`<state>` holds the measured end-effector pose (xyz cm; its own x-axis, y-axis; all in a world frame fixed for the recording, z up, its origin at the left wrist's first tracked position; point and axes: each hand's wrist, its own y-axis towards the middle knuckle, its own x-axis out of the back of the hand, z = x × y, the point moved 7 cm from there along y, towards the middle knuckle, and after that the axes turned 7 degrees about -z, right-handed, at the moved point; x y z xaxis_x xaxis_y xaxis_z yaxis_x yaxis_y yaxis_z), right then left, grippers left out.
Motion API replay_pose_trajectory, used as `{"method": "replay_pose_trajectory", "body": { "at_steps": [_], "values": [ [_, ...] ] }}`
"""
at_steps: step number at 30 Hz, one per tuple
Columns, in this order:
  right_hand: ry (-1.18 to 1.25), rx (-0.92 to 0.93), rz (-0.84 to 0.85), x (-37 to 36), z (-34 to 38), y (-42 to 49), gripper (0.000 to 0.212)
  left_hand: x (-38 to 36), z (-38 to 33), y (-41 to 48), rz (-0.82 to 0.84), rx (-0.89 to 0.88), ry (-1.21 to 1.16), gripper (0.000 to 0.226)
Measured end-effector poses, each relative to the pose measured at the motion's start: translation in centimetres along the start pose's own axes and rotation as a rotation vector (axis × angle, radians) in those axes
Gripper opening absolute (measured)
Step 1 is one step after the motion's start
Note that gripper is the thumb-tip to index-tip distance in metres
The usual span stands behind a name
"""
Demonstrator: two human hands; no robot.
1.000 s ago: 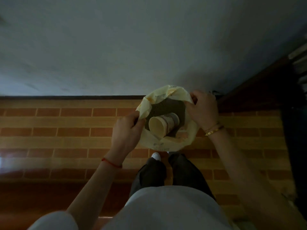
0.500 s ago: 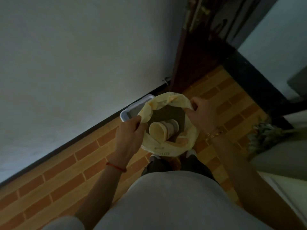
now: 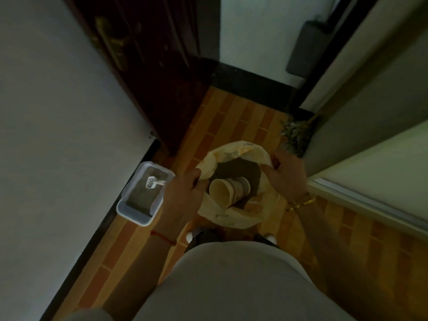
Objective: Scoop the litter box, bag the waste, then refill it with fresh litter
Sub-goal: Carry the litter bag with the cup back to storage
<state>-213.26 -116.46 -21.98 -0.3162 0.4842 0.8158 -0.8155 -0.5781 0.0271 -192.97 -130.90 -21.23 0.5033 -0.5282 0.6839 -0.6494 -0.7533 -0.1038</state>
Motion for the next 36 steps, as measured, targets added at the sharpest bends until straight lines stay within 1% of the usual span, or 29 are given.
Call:
{"method": "replay_pose_trajectory", "body": {
  "at_steps": [3,5,9,14,18,23,27,30,36],
  "values": [
    [-0.007,-0.065,-0.089,4.4,-5.3,-1.5,0.024,-4.3,-3.9,0.1,0.063,-0.059,-0.034,0.019],
    [-0.033,-0.114,-0.138,7.3,-9.0,-2.7,0.021,-7.5,-6.4,0.0,0.107,-0.113,0.012,0.017],
    [0.0,-0.187,-0.226,12.7,-15.8,-5.2,0.021,-13.8,-11.5,-0.7,0.213,-0.174,0.025,0.008],
    [-0.003,-0.346,-0.325,18.6,-24.2,-9.0,0.023,-21.1,-18.8,-2.9,0.371,-0.321,-0.02,0.011],
    [-0.023,-0.445,-0.423,22.2,-29.0,-11.8,0.024,-26.3,-23.4,-4.0,0.48,-0.408,0.009,0.012],
    [-0.049,-0.582,-0.493,24.2,-34.2,-14.3,0.015,-32.2,-27.6,-4.6,0.608,-0.477,0.085,0.012],
    [-0.029,-0.71,-0.533,25.0,-37.4,-15.2,0.02,-36.7,-30.0,-4.3,0.704,-0.531,0.155,0.016],
    [-0.023,-0.806,-0.555,25.0,-40.0,-15.6,0.015,-39.8,-31.0,-3.5,0.756,-0.549,0.188,0.018],
    [-0.027,-0.93,-0.563,25.1,-44.6,-15.3,0.013,-45.4,-33.3,-2.5,0.843,-0.615,0.25,0.019]
  ]
}}
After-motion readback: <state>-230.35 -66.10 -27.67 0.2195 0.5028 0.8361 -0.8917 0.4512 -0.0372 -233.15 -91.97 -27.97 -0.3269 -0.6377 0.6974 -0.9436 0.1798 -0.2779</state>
